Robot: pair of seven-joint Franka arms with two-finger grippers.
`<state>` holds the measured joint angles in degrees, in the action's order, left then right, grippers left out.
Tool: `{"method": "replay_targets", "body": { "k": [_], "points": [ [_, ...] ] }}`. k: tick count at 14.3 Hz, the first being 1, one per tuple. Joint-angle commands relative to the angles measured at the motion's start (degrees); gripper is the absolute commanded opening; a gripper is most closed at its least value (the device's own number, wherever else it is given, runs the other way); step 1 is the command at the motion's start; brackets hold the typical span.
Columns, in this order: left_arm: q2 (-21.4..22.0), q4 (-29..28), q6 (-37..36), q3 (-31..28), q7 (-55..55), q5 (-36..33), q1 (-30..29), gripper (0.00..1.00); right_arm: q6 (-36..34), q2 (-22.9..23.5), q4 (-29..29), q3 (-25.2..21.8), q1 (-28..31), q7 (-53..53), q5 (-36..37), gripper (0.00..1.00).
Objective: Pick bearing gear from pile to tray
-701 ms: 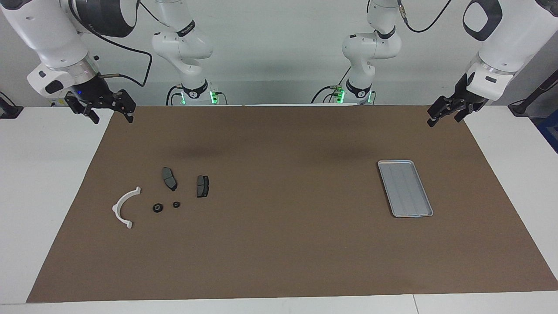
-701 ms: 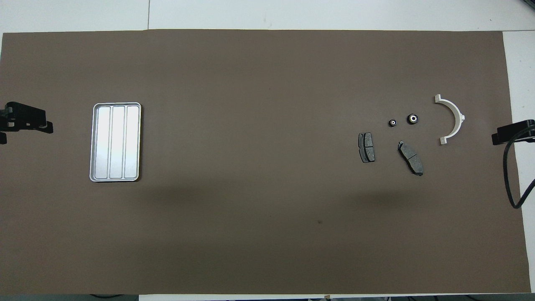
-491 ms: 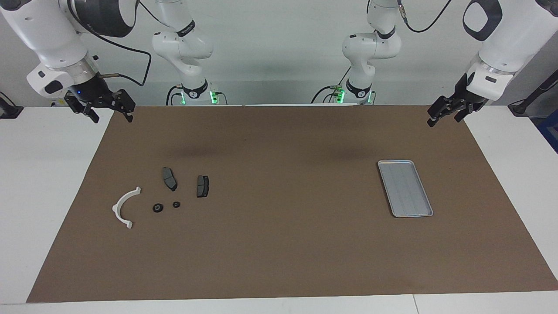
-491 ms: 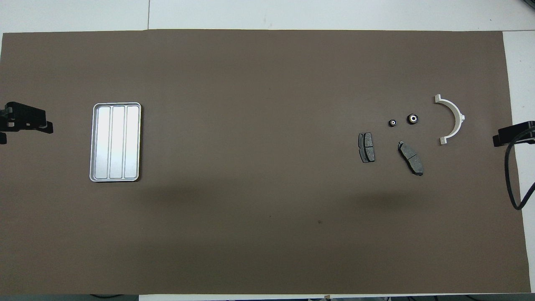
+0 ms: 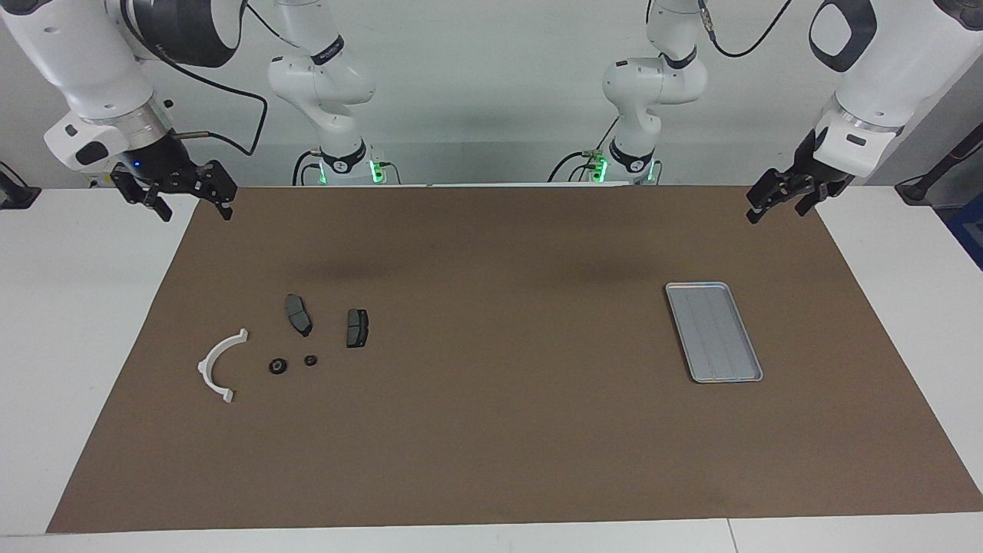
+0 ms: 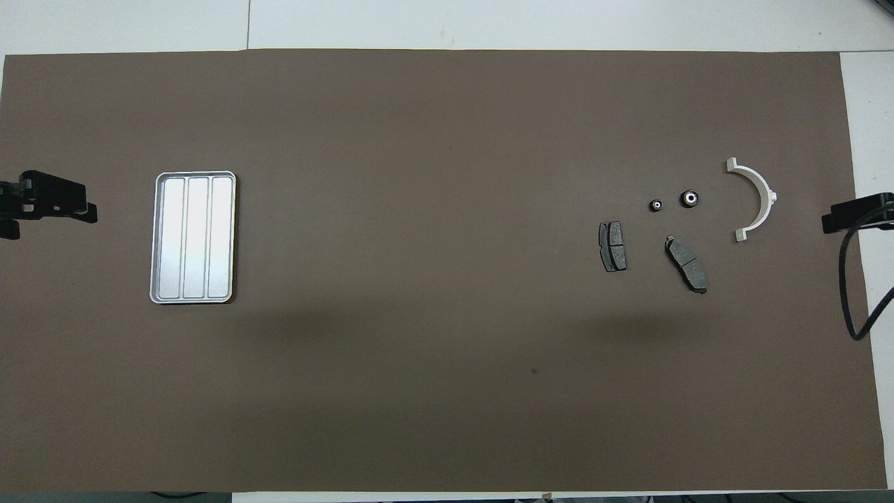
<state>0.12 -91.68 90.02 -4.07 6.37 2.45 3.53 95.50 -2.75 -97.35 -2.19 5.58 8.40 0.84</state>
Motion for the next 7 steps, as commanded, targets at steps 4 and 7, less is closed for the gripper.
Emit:
{"method": "replay_targets", "body": {
  "k": [4, 7],
  "points": [
    [2.0, -2.3, 0.6, -0.6, 0.0, -1.1, 0.1, 1.00, 6.5, 4.4, -0.6, 0.4, -0.4, -0.5, -0.4, 1.00],
    [2.0, -2.3, 0.9, -0.6, -0.4, -1.1, 0.1, 1.00, 11.3, 9.1, -0.5, 0.4, -0.3, -0.4, -0.5, 1.00]
  ]
}}
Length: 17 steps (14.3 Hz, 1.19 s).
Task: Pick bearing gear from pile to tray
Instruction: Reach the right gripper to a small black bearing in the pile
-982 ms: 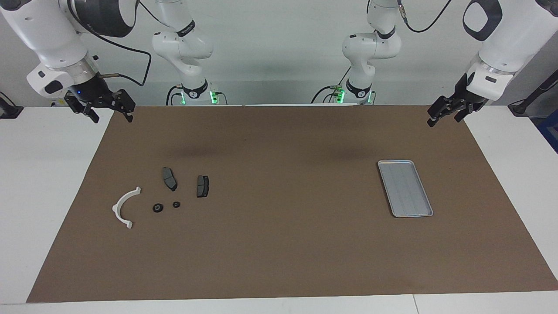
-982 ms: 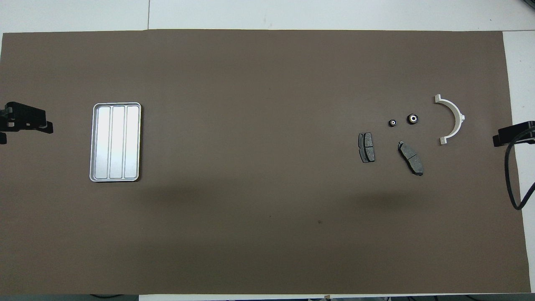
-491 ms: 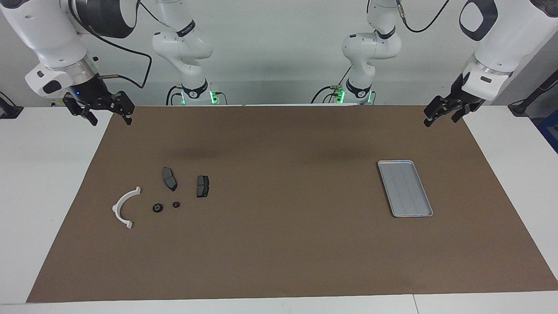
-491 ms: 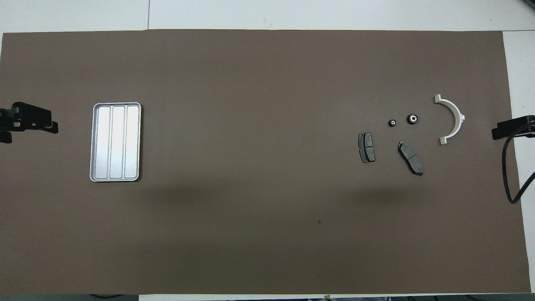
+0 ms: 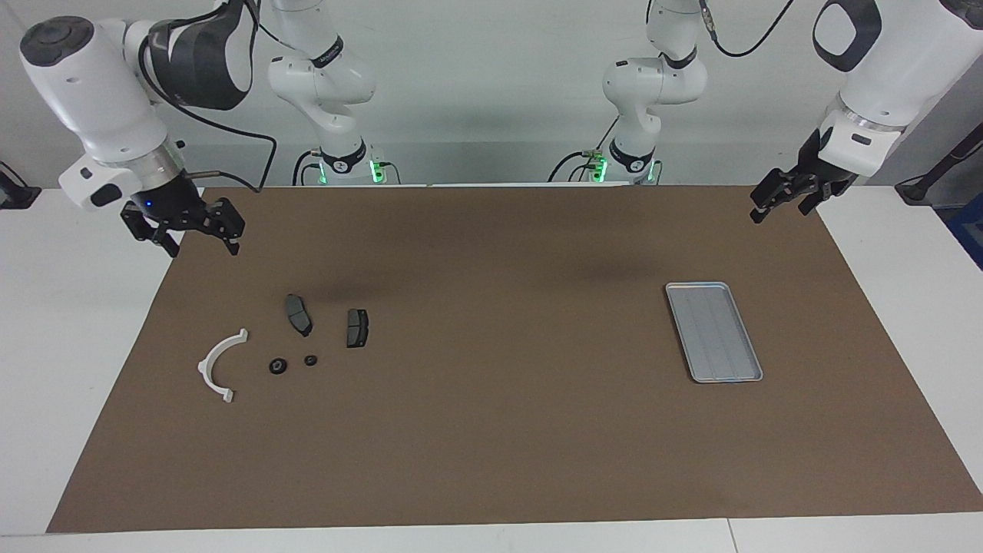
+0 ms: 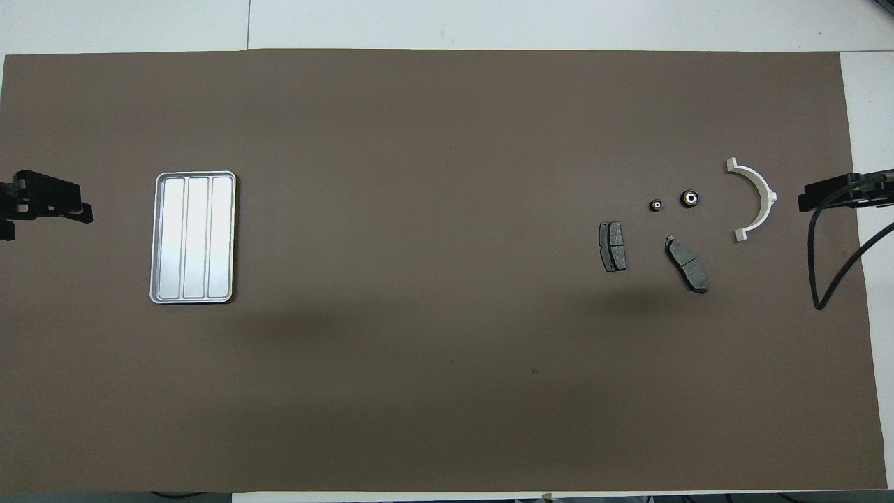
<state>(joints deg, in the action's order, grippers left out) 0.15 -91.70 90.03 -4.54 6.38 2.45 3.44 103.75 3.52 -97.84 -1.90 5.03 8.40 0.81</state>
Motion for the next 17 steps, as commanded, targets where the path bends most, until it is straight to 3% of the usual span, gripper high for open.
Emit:
{"method": "replay_targets", "body": {
  "k": [1, 9, 17],
  "points": [
    [2.0, -2.3, 1.1, -0.1, -0.4, -1.1, 0.2, 1.00, 5.0, 4.6, 0.1, 0.1, 0.2, -0.4, -0.5, 1.00],
    [2.4, -3.0, 1.3, -0.4, -0.6, -1.0, 0.2, 1.00, 14.4, 15.4, 0.1, 0.8, -0.1, -0.6, -1.5, 0.99],
    [2.8, -3.7, 1.9, -0.5, -0.5, -1.1, -0.3, 1.00, 22.0, 21.3, -0.2, 0.9, -1.1, -0.7, -1.5, 0.99]
  ]
}}
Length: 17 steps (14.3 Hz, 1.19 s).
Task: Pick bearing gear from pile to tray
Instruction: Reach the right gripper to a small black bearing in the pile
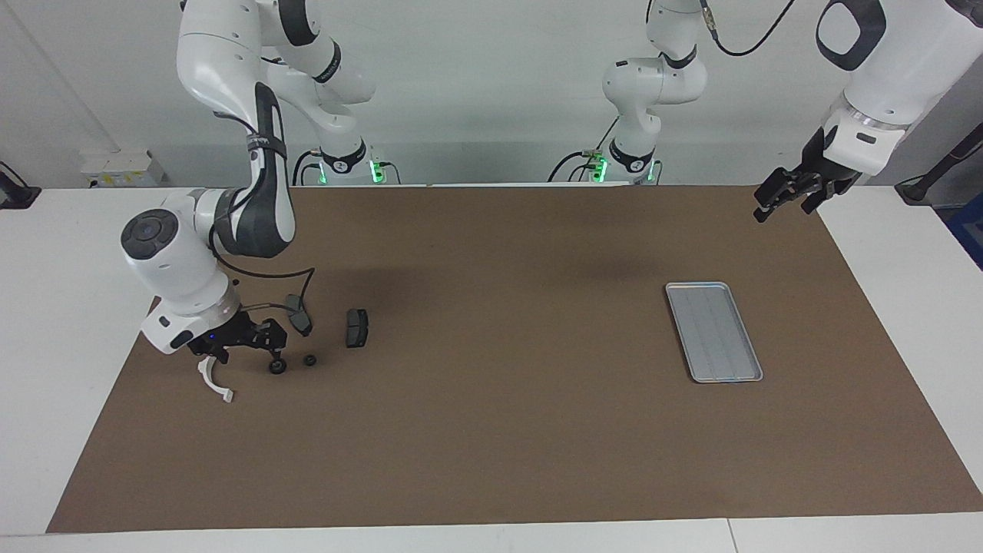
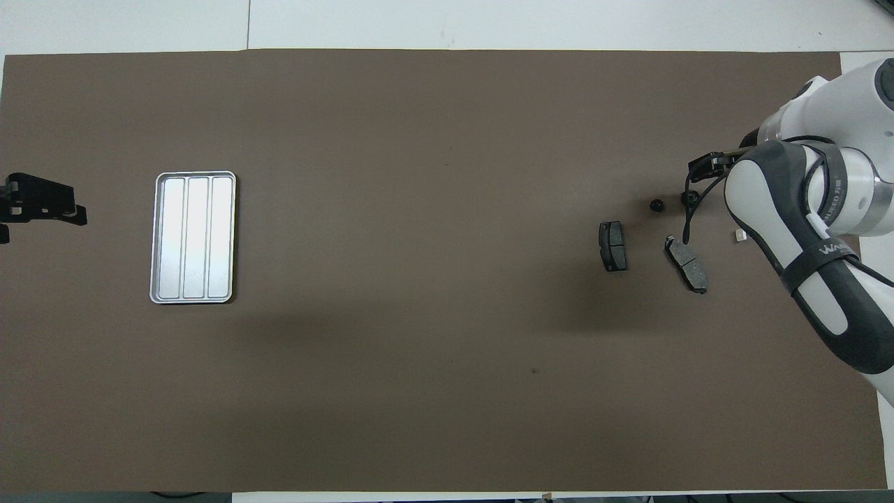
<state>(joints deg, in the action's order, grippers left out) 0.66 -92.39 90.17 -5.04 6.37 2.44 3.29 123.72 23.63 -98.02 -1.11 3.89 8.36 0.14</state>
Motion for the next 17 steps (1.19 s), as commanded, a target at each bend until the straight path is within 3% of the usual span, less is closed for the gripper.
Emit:
{"method": "replay_targets", "body": {
  "k": [1, 8, 17],
  "points": [
    [2.3, -3.1, 2.6, -0.1, -0.5, -1.1, -0.3, 1.00, 2.2, 1.7, -0.1, 0.1, 0.1, -0.6, -0.9, 0.99],
    [3.2, -5.1, 6.0, -0.1, -0.6, -1.1, -2.2, 1.00, 2.6, 3.2, -0.6, 0.2, -0.2, -0.6, -0.9, 0.99],
    [4.2, -7.2, 6.2, -0.1, -0.5, -1.1, -1.8, 1.00, 4.8, 1.9, -7.1, 0.2, -0.9, 0.2, -0.9, 0.98]
  ]
}}
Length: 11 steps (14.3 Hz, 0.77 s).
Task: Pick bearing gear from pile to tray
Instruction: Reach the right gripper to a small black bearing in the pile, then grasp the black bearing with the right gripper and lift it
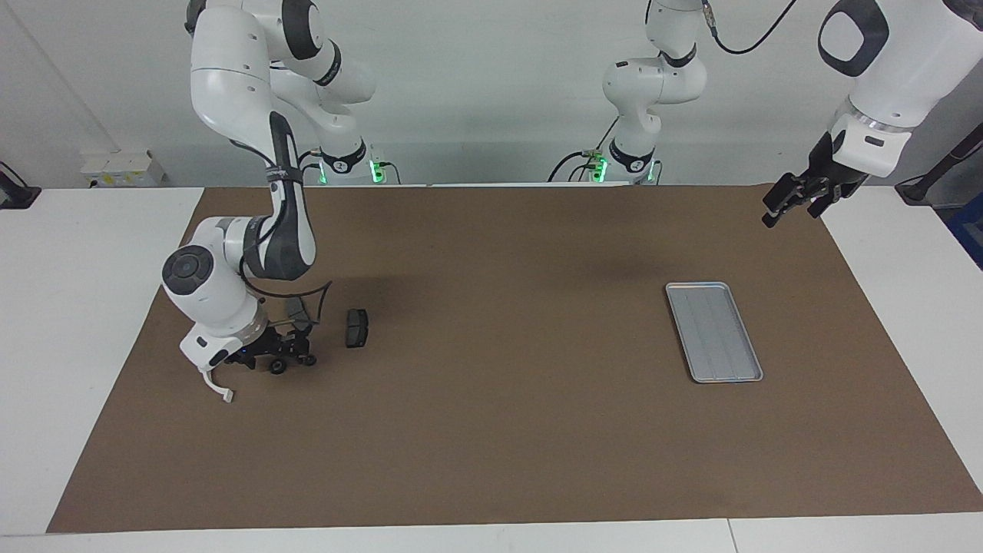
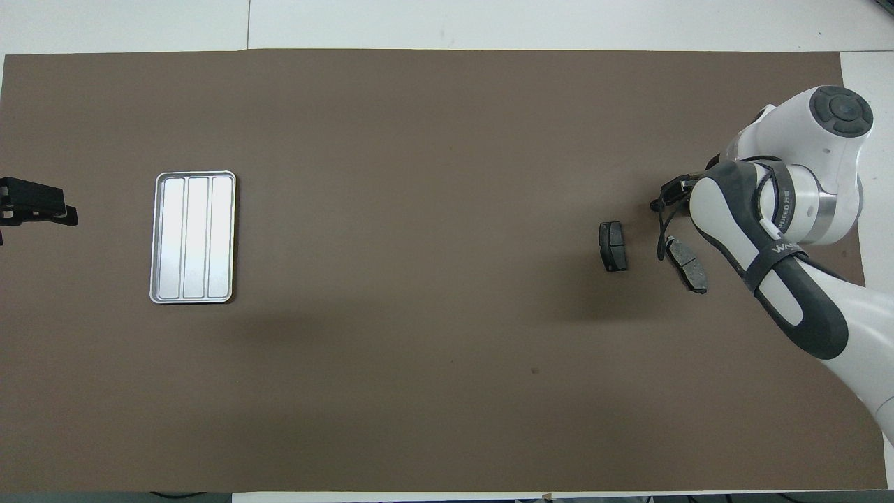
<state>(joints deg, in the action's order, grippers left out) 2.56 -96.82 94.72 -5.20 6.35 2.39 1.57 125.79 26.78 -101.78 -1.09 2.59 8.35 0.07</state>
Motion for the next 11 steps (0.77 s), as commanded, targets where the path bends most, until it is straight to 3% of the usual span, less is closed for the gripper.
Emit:
{"method": "replay_targets", "body": {
  "k": [1, 11],
  "points": [
    [2.3, -2.9, 1.6, 0.2, -0.3, -1.1, 0.1, 1.00, 3.0, -1.6, -3.8, 0.1, 0.6, 0.4, -0.9, 0.98],
    [2.2, -2.4, 1.3, 0.1, -0.6, -1.1, 0.1, 1.00, 3.1, -1.6, -3.9, 0.1, 1.0, 1.1, -0.9, 0.92]
  ]
}}
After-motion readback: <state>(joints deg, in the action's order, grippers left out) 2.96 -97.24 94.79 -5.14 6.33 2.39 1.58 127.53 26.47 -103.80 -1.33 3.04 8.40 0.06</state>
